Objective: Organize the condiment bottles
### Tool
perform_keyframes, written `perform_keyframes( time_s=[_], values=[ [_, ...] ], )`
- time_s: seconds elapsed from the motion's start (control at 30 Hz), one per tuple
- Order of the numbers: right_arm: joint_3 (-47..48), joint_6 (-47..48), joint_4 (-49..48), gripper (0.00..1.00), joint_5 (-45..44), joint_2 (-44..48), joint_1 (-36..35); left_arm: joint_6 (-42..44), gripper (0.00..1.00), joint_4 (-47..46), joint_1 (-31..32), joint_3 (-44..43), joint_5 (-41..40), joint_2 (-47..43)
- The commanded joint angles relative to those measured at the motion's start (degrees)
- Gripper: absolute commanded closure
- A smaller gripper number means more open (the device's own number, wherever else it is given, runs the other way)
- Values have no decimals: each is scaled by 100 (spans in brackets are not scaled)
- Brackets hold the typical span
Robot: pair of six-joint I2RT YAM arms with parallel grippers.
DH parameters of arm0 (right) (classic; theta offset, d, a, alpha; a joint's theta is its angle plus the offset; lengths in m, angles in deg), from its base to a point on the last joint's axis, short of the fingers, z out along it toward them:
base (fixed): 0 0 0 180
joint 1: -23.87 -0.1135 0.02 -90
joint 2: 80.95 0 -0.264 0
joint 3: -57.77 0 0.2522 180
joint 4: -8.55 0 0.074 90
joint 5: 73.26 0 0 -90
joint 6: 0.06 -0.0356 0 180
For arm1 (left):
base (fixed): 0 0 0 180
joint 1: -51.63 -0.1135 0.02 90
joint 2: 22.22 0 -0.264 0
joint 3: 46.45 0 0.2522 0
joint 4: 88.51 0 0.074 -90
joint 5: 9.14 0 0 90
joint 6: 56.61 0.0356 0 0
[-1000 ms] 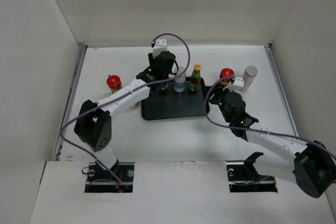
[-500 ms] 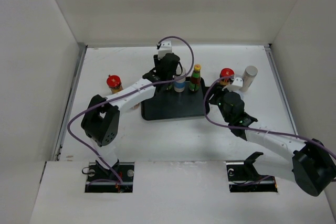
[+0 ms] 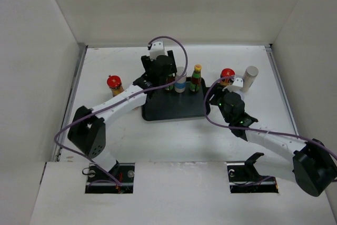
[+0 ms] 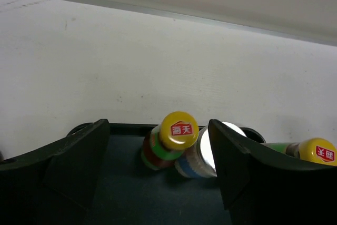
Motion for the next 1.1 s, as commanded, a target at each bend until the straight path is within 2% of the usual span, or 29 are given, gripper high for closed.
perform_keyframes(
  time_s=[0.0,0.1,0.3,0.4,0.5,0.67,0.83,1.0,1.07],
  values=[
    [216,66,-278,40,61,35,3,-69,25,-247,-70,472,-467,-990],
    [208,66,-278,40,61,53,20,-104,27,94,-105,1096,-713,-1693],
    [216,75,-270,38,61,44,20,-867,27,2114,-210,1870,-1066,-2679],
    [243,75,-270,31,61,-9,-6,-1097,26,2468,-404,2327,-960,-2829],
    [251,93,-269,22,44,-44,-6,-1150,25,2294,-544,2705,-864,-2760],
    [295,128,-261,21,61,-97,-6,-1098,24,1759,-755,3022,-635,-2478],
    [330,163,-243,21,61,-141,-32,-949,25,967,-993,3172,-64,-2162],
    [348,180,-243,21,61,-176,-41,-887,25,694,-1098,3084,77,-1828],
    [339,181,-278,21,61,-184,-50,-826,28,562,-1168,3084,103,-1723]
  ],
)
